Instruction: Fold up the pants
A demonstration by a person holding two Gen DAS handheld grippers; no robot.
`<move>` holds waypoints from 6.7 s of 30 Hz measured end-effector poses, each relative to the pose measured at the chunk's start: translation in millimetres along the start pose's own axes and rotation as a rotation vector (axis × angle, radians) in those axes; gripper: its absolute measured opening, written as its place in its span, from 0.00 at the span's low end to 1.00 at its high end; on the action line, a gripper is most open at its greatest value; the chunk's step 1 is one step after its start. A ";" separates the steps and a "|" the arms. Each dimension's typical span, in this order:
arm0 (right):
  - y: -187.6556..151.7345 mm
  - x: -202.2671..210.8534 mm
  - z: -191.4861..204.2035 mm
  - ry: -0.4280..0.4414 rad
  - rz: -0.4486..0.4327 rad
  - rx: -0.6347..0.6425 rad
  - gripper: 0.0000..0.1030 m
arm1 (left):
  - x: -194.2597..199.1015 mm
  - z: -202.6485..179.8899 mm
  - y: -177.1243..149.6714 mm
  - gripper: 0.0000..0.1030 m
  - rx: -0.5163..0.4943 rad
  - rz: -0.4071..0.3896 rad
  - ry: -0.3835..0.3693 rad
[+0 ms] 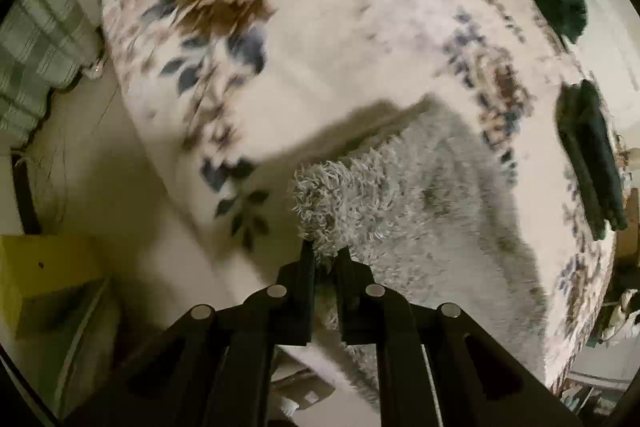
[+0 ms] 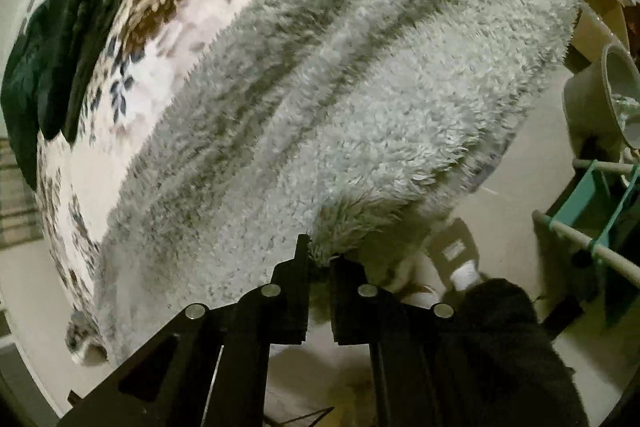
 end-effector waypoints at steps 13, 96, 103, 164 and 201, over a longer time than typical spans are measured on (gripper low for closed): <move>-24.1 -57.5 -25.2 -0.018 0.145 0.047 0.12 | -17.9 6.2 -6.7 0.11 -0.018 0.029 0.038; 154.3 28.3 -42.4 0.383 0.096 -0.094 0.67 | -73.1 -211.4 -209.0 0.71 -0.589 0.149 0.065; 114.8 61.6 -197.1 0.165 -0.008 -0.226 0.67 | -119.4 -264.5 -209.4 0.73 -0.692 0.078 0.121; 90.3 157.8 -22.5 0.269 -0.523 0.543 0.20 | 4.4 -146.0 -192.4 1.00 -0.478 0.180 -0.026; 94.4 7.9 -102.7 0.137 -0.122 0.327 0.88 | -61.2 -227.8 -259.5 0.10 -0.849 0.164 -0.094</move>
Point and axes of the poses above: each gripper's, at about its wrist camera, not at the fingertips, and x roughly against the way its jaws point, z to its left, y to its top, the point moved 9 cm from there along -x, roughly the way its jaws point, and after that the axes turned 13 degrees about x, right-handed, at the moved point
